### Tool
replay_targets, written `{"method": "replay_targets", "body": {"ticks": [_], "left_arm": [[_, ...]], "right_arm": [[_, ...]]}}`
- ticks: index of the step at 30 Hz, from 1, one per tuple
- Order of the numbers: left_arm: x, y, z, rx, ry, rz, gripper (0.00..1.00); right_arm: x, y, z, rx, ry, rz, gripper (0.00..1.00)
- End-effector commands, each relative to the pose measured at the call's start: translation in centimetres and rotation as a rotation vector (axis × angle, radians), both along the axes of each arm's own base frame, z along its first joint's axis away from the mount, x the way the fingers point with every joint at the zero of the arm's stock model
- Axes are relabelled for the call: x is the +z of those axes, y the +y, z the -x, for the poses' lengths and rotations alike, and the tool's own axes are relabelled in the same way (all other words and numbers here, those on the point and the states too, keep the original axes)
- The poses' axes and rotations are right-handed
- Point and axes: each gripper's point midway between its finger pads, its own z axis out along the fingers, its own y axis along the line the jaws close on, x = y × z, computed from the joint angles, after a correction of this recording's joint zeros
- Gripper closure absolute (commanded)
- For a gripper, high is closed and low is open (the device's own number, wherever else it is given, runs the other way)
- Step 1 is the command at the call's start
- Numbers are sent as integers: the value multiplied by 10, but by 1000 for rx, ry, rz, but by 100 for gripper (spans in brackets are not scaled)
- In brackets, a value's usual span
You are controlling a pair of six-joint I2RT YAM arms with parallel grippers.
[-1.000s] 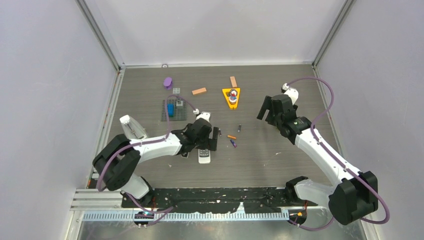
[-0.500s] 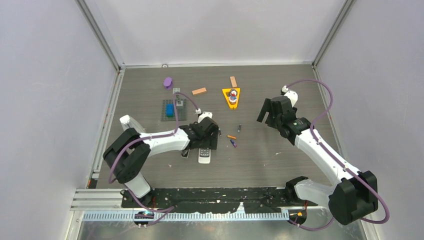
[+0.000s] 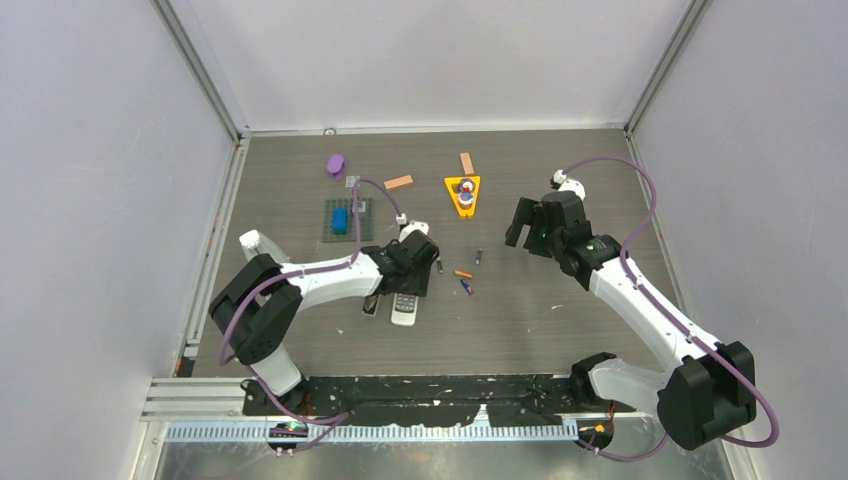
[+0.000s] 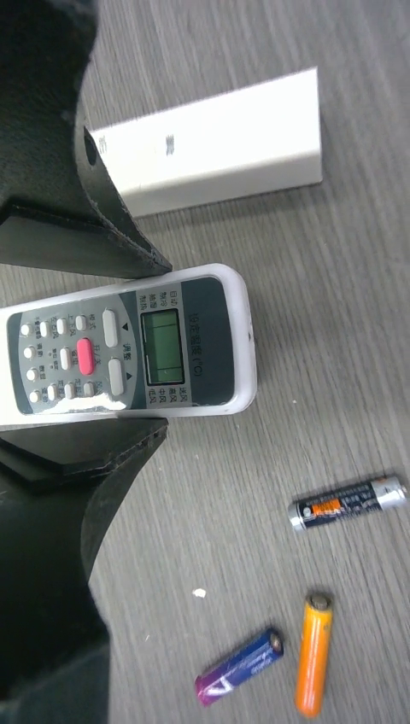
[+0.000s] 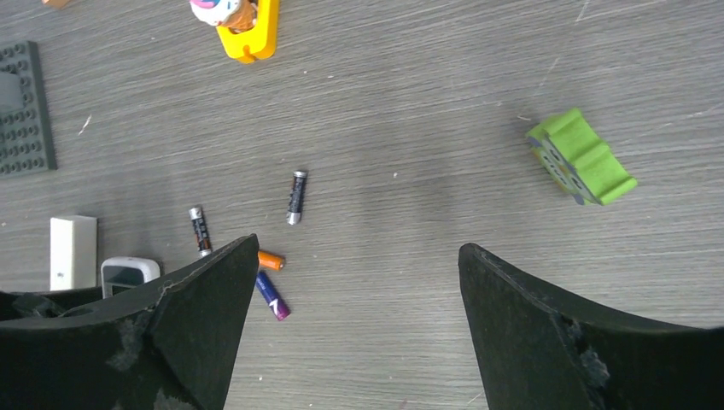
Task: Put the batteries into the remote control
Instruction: Pick up the remote control from the center of the board, then adjust the remote control.
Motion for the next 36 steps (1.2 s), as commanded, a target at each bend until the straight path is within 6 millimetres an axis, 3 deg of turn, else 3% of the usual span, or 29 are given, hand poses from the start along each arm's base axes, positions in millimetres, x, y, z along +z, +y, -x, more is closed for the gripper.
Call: {"method": "replay_targets", "body": {"ticks": [1,6,9,13,14,18,19,24,30,36], "left_arm": [[92,-16,-31,-45,-222,100,92],[194,-13,-53,-54,-377,330,93],[255,-11,-57,-106,-446,536,95],[322,-7,-48,-206,-544,730,100],[338,-5,-46,-228,-569,769,100],[387,-3,-30,-308,-625,916,100],[398,-3,-25,-333,-640,949,100],[440,-12,0,-460,-685,1103,100],[463,-19,21,-587,-696,1175,100],[474,-23,29,-654,-692,1218,100]], "right_arm": [[49,17,-11,87,-137,-53,3],[103,32,-12,205,-278,-87,4],[139,60,-3,373,-377,-181,5],[188,107,23,631,-494,-410,5],[209,120,34,711,-536,-504,5],[247,146,56,859,-597,-661,5],[257,151,60,880,-615,-671,5],[273,173,60,932,-616,-727,5],[288,193,64,995,-596,-773,5],[288,206,79,1088,-579,-827,5]]}}
